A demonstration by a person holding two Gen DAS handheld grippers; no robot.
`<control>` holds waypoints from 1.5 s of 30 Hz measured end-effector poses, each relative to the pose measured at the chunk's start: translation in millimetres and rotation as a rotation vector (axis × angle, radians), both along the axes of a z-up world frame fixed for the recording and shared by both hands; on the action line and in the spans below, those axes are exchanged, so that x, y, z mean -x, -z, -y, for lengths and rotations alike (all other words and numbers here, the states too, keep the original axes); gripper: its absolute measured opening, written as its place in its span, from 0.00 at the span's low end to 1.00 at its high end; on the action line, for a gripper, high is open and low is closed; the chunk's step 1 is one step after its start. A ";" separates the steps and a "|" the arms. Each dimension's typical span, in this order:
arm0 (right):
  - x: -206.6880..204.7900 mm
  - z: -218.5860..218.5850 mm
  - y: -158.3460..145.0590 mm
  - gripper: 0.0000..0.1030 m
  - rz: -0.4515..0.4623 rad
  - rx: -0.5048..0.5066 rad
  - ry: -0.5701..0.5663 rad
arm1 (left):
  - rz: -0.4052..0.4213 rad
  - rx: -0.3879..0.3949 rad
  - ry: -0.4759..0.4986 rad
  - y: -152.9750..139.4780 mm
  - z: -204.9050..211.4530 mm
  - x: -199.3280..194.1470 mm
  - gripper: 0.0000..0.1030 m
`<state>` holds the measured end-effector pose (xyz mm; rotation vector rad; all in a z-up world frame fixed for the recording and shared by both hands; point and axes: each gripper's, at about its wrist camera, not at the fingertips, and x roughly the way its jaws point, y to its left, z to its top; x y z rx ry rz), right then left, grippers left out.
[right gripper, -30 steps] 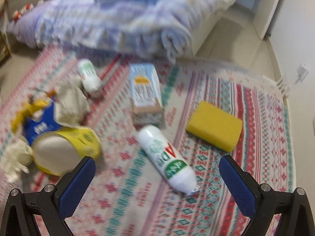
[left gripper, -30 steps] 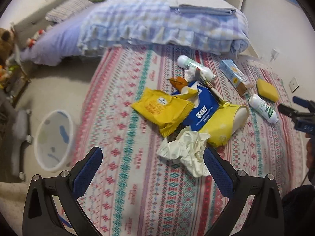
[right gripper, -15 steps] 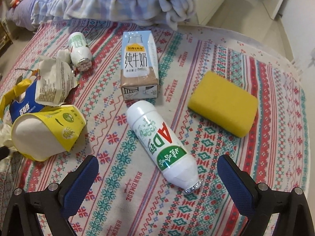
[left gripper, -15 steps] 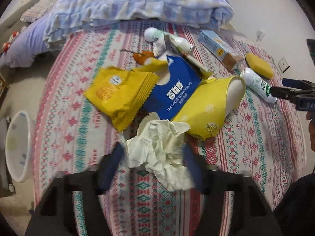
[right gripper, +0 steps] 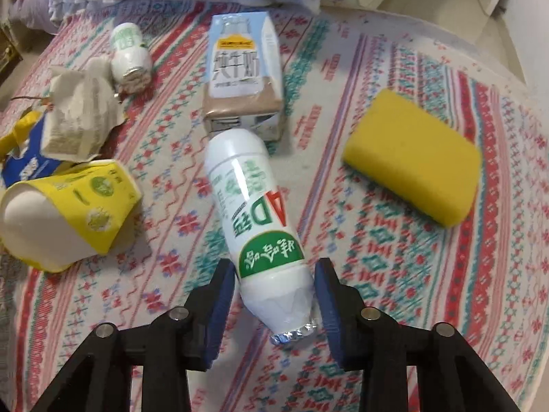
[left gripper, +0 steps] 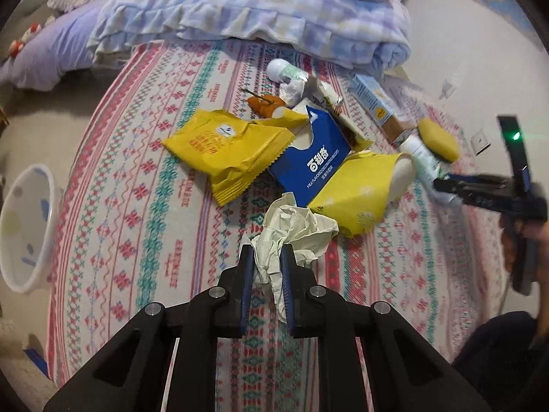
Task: Collect trash
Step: 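Grasp the white-green bottle with the right tool while the left tool grasps crumpled tissue, then carry both items to the white wastebasket and open both tools over it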
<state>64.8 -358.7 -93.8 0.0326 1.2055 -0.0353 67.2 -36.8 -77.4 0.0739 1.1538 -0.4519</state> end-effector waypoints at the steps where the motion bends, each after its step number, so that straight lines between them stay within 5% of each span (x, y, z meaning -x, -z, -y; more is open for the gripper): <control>1: 1.7 -1.8 -1.3 0.40 0.004 -0.008 -0.009 | -0.004 0.017 -0.007 -3.7 -5.4 1.5 0.16; 12: 25.4 -3.6 -27.9 0.39 0.111 -0.148 0.079 | 0.006 0.174 -0.177 -46.3 -88.0 -12.5 0.16; 20: 44.6 -1.3 -52.8 0.39 0.265 -0.397 0.255 | -0.007 0.225 -0.320 -49.8 -157.2 -28.6 0.16; 25: 46.8 -22.4 -77.0 0.39 0.370 -0.498 0.225 | 0.013 0.233 -0.387 -53.1 -201.9 -35.7 0.16; 31: 21.2 -112.9 -86.2 0.39 0.371 -0.605 0.067 | -0.033 0.251 -0.555 -37.9 -274.4 -55.3 0.16; 35: -10.4 -203.6 -76.8 0.39 0.299 -0.644 -0.092 | -0.069 0.209 -0.636 -15.9 -301.7 -67.4 0.16; 39: -43.9 -282.8 -61.2 0.39 0.231 -0.651 -0.193 | -0.148 0.266 -0.700 10.6 -320.6 -82.3 0.18; 45: -78.3 -349.9 -35.4 0.39 0.165 -0.626 -0.235 | -0.205 0.347 -0.820 28.3 -346.0 -90.6 0.38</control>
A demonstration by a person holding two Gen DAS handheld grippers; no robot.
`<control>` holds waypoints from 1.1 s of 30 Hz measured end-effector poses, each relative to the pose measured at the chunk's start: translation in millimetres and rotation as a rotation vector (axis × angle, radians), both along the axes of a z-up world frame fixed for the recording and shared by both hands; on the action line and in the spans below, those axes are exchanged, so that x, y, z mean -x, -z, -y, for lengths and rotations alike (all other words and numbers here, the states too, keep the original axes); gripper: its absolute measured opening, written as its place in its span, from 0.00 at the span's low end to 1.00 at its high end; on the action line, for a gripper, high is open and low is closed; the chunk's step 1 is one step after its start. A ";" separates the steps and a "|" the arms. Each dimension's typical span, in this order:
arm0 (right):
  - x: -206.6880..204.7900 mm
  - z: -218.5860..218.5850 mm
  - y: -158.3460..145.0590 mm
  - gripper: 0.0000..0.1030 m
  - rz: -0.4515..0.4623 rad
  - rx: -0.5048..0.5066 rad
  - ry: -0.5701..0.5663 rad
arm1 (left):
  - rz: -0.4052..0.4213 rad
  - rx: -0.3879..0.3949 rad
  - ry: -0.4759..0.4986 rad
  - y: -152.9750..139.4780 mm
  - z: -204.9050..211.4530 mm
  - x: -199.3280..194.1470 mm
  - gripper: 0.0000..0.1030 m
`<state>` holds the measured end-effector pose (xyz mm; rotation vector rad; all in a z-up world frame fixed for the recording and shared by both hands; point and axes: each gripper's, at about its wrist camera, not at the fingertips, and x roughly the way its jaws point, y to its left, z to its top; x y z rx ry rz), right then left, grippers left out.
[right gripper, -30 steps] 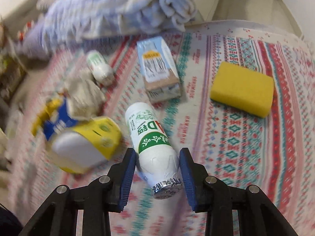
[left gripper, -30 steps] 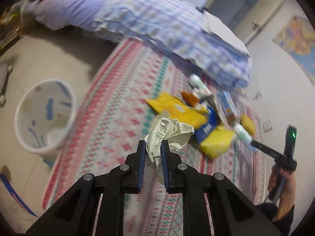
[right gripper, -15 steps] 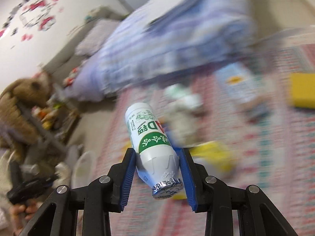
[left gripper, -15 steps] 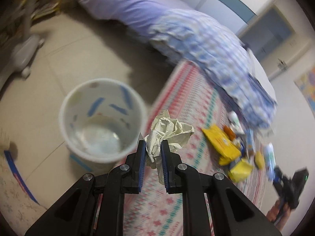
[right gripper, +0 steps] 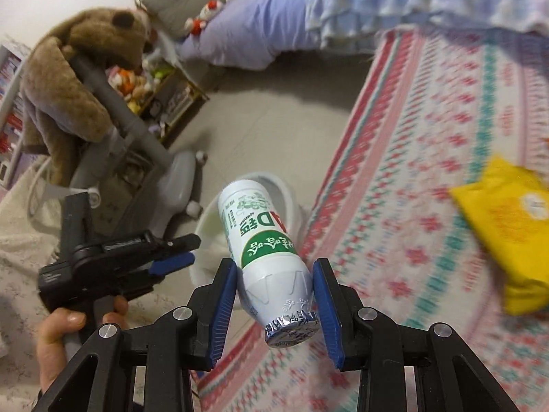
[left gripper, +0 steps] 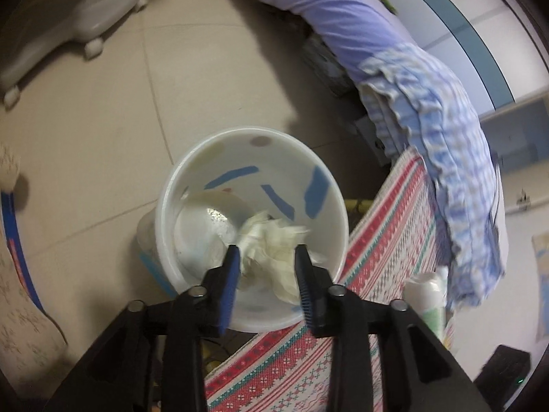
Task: Collect trash
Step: 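Carry both items to the white wastebasket and open both tools over it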
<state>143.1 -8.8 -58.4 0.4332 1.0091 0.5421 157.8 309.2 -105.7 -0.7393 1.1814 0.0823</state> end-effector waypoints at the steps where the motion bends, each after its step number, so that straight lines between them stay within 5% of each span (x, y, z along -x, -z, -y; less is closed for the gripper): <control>1: -4.0 -7.4 4.4 0.39 -0.010 0.003 -0.007 | -0.004 0.020 -0.016 -0.6 -3.2 1.5 0.41; 5: -22.8 -37.3 17.4 0.39 -0.035 0.021 -0.031 | 0.002 0.088 -0.070 -8.5 -19.8 13.4 0.41; 18: -47.6 -108.6 40.1 0.42 -0.060 0.166 -0.116 | -0.054 0.039 -0.125 -14.7 -32.3 35.6 0.43; 25: -14.9 -60.8 23.3 0.46 -0.018 0.222 -0.103 | -0.033 -0.028 -0.059 -27.7 -0.6 37.4 0.43; 33: 38.6 24.8 -14.0 0.54 0.049 0.267 -0.049 | 0.017 -0.097 0.131 -49.1 73.1 47.0 0.53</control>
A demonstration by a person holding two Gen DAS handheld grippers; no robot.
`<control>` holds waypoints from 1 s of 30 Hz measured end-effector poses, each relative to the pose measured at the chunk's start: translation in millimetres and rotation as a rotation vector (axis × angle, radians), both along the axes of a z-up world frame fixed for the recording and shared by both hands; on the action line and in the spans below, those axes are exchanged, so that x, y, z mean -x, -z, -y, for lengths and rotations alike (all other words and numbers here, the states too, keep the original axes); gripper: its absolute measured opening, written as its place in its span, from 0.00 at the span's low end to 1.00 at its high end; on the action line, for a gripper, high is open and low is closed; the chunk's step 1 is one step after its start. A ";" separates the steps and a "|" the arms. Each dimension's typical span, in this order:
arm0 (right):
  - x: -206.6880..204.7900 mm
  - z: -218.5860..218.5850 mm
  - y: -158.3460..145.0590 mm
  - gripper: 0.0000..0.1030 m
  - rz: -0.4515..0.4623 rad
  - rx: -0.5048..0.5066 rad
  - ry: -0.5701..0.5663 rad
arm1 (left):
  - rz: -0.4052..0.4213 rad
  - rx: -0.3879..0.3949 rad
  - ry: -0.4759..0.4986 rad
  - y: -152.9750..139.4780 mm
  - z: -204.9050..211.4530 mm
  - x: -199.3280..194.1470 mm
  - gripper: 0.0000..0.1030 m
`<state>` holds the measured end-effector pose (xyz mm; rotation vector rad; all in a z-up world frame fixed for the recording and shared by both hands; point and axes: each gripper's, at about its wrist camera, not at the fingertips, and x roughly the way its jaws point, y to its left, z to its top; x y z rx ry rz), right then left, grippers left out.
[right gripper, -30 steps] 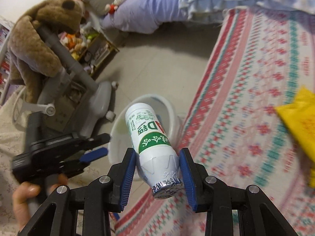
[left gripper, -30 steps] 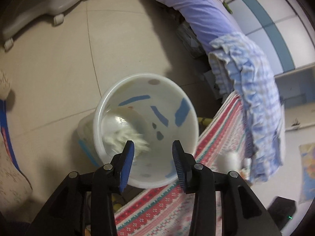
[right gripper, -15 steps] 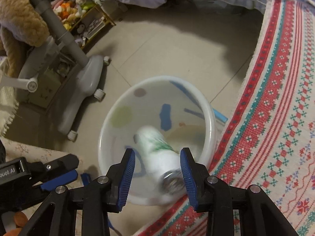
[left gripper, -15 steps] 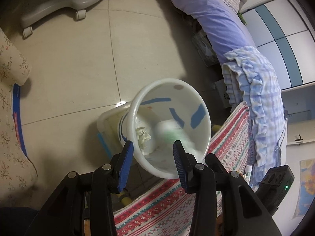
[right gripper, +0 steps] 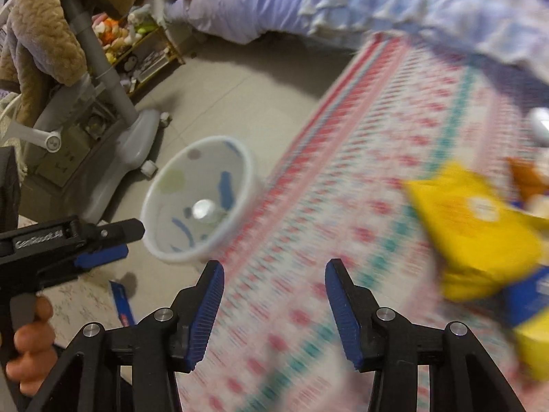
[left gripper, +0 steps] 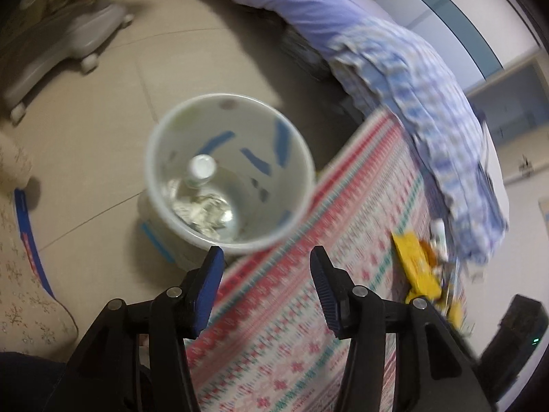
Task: Collect trash
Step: 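Carry both items to the white wastebasket and open both tools over it, then return to the rug and grasp the yellow snack bag with the left tool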
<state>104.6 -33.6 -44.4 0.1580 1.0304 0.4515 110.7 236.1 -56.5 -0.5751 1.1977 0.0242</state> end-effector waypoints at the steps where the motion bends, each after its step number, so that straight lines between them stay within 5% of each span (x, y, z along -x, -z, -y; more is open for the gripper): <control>1: 5.4 9.8 -5.0 0.56 0.011 0.012 0.009 | 0.007 -0.013 0.021 -2.1 9.6 1.5 0.53; 8: 36.7 107.7 -38.6 0.68 0.081 0.076 0.101 | 0.049 -0.084 0.180 -8.3 82.3 10.0 0.54; 12: 46.4 169.9 -43.7 0.76 0.114 0.030 0.248 | 0.084 -0.102 0.281 -10.6 125.4 14.6 0.54; 18: 40.8 242.6 -14.9 0.77 0.010 -0.064 0.470 | 0.101 -0.101 0.386 -9.1 183.2 18.6 0.54; 22: 39.0 260.4 -4.6 0.77 -0.036 -0.091 0.517 | 0.054 0.021 0.408 4.2 210.9 5.5 0.56; 30: 50.3 300.1 -8.0 0.77 -0.037 -0.129 0.622 | -0.032 0.297 0.222 51.1 209.6 -34.8 0.56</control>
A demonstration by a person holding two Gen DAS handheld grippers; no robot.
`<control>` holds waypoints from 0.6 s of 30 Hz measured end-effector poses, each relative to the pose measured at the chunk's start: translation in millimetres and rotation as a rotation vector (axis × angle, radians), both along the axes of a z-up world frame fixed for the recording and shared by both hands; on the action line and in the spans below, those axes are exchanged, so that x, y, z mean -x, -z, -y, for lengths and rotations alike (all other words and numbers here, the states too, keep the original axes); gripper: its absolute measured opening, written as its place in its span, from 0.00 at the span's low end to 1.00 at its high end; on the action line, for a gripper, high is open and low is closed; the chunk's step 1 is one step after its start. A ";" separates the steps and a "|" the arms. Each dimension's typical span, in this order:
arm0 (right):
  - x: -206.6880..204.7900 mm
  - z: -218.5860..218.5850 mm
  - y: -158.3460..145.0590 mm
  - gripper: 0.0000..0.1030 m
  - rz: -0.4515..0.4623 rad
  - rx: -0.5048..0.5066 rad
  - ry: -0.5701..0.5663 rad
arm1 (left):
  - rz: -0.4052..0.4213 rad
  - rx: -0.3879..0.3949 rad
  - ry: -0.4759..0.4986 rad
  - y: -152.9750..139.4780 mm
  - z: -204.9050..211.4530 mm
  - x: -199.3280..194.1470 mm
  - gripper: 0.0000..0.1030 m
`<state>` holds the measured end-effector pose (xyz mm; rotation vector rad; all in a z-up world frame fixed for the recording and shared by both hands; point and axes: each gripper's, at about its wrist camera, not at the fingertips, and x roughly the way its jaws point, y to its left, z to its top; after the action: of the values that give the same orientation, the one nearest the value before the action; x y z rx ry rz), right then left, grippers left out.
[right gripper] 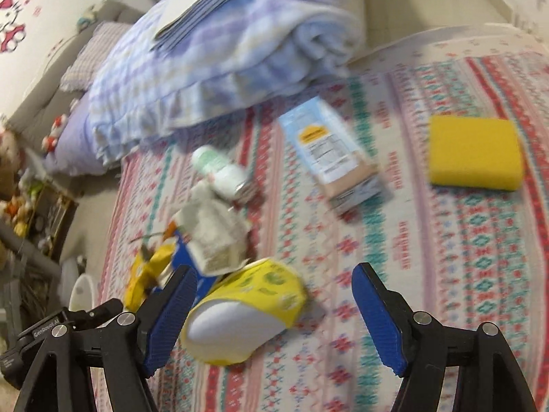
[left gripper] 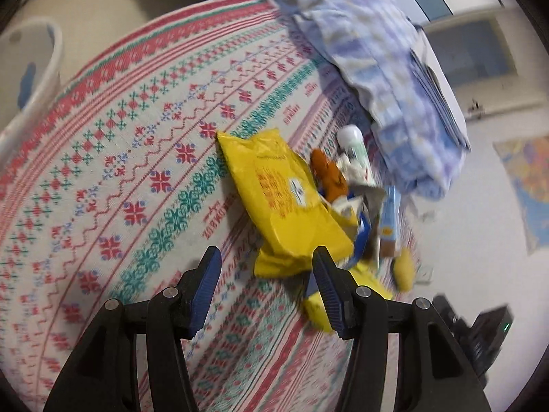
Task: Collect trash
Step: 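Return to the rug and grasp the yellow snack bag with the left tool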
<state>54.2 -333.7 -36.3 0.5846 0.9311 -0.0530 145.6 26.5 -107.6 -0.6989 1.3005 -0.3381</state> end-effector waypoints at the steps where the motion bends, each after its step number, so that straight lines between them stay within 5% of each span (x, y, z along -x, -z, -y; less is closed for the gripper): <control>1: 0.7 5.3 -1.1 0.77 0.000 -0.002 0.011 | -0.002 0.017 -0.016 2.9 -0.7 -2.1 0.56; 10: 0.2 75.5 -9.6 0.77 -0.040 0.094 0.189 | -0.042 0.094 -0.079 24.9 6.3 -16.8 0.51; 13: -5.7 91.6 -1.2 0.76 -0.079 0.110 0.211 | -0.003 0.076 -0.068 19.7 11.0 -18.2 0.22; 18: -8.7 125.9 15.4 0.76 -0.115 0.062 0.303 | 0.074 0.072 -0.077 4.9 3.7 -13.5 0.14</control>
<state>63.0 -459.5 -51.7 0.6663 0.9422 -0.3900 159.0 22.8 -112.5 -0.7879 1.1926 -0.3468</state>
